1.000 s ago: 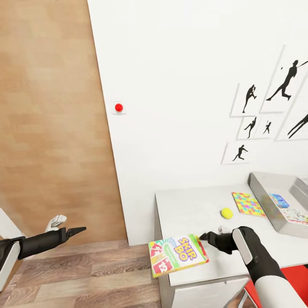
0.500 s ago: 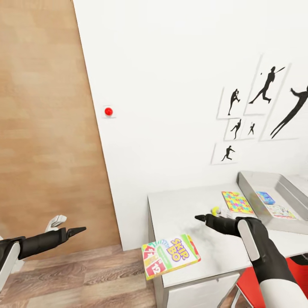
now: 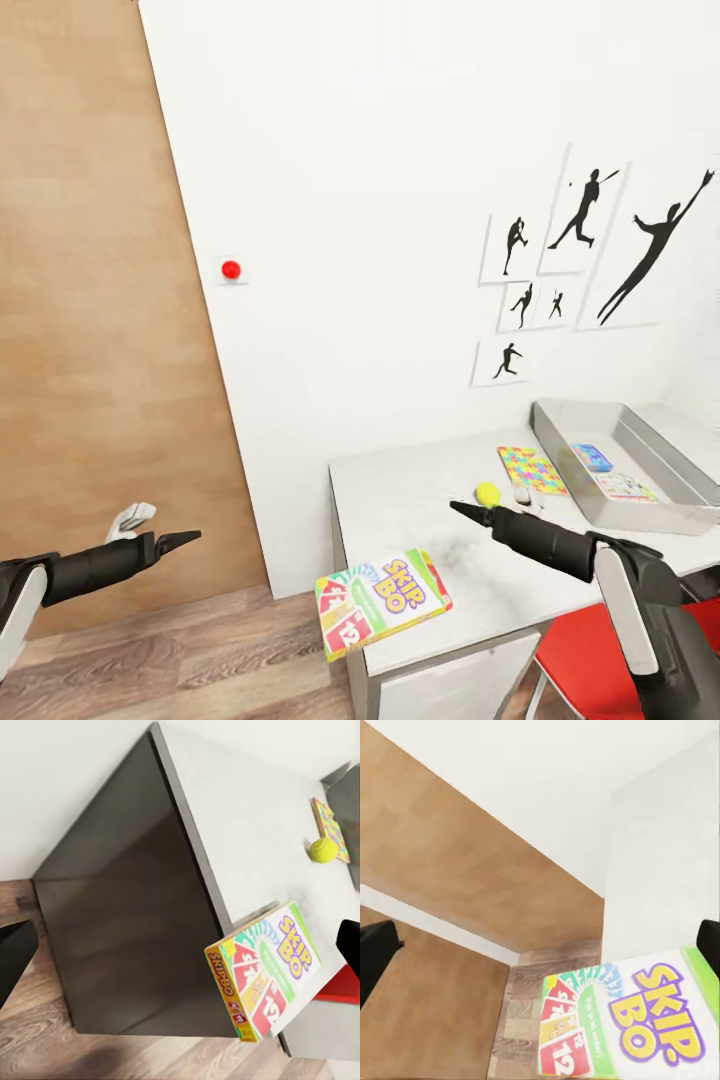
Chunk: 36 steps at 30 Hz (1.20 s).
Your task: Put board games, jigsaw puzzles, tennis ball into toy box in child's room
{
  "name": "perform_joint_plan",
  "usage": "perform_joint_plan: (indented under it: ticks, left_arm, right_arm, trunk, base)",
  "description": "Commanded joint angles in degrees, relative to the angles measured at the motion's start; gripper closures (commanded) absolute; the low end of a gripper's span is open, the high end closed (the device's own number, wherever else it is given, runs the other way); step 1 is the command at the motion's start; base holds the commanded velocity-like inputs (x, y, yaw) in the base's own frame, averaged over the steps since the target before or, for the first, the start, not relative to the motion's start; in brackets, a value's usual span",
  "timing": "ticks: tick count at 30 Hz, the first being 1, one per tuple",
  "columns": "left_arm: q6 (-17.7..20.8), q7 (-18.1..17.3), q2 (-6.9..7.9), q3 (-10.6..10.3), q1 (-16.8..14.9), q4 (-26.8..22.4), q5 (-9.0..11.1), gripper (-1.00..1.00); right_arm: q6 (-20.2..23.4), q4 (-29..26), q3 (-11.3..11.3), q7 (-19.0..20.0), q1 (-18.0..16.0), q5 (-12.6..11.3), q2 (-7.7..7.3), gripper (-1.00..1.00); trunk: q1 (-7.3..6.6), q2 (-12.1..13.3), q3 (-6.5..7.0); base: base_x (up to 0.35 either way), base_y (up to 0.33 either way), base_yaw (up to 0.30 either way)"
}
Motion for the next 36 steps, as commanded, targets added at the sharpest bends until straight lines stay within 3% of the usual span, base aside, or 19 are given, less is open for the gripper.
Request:
perform_joint_plan:
  ticks: [1,3,4,9,12,23,36]
  left_arm:
    - [0.24,-0.16,0.0,0.05,-0.06,-0.01,-0.02,-1.0]
    - [0.24,-0.08,0.0,0.05,-0.05,-0.01,-0.04,-1.0]
    - [0.24,0.01,-0.01,0.05,-0.06,-0.01,-0.07,-1.0]
    - [0.33,0.28,-0.03,0.01,-0.05,0.1,-0.09,-1.0]
    - [0.45,0.36,-0.08,-0.04,-0.07,0.62,-0.08,-1.0]
    - [1.04,-0.67,-0.36,-0.07,-0.13,5.67,0.36,-1.0]
    - [2.23,-4.72,-2.34,-0.03,-0.25,18.16,0.4,-1.0]
  right_arm:
    - [0.12,-0.86,-0.62,2.24,1.06,0.25,0.07,-1.0]
    - [-0.6,-2.22,-1.61,5.86,3.38,0.25,0.17,-1.0]
    - [-2.24,-3.13,-2.5,9.35,5.75,0.24,0.22,-1.0]
    - [-10.54,-4.28,-4.5,17.93,11.61,0.24,0.45,-1.0]
    - [-13.71,-4.48,-4.93,20.7,13.31,0.24,0.58,-1.0]
    - [-17.45,-4.58,-5.33,23.61,14.98,0.32,0.78,-1.0]
    - [-17.26,-4.35,-6.96,24.22,15.13,0.09,0.73,-1.0]
  trunk:
    - [0.04,-0.12,-0.04]
    - [0.04,-0.12,0.12]
    - [0.04,-0.12,0.2]
    - [0.04,-0.12,0.54]
    - [0.04,-0.12,0.64]
    - [0.04,-0.12,0.74]
    - [0.04,-0.12,0.74]
  base:
    - [0.0,0.0,-0.132]
    - [0.0,0.0,-0.126]
    - [0.0,0.0,-0.111]
    - [0.0,0.0,-0.077]
    - [0.0,0.0,-0.029]
    - [0.0,0.0,-0.007]
    - [0.0,0.0,0.0]
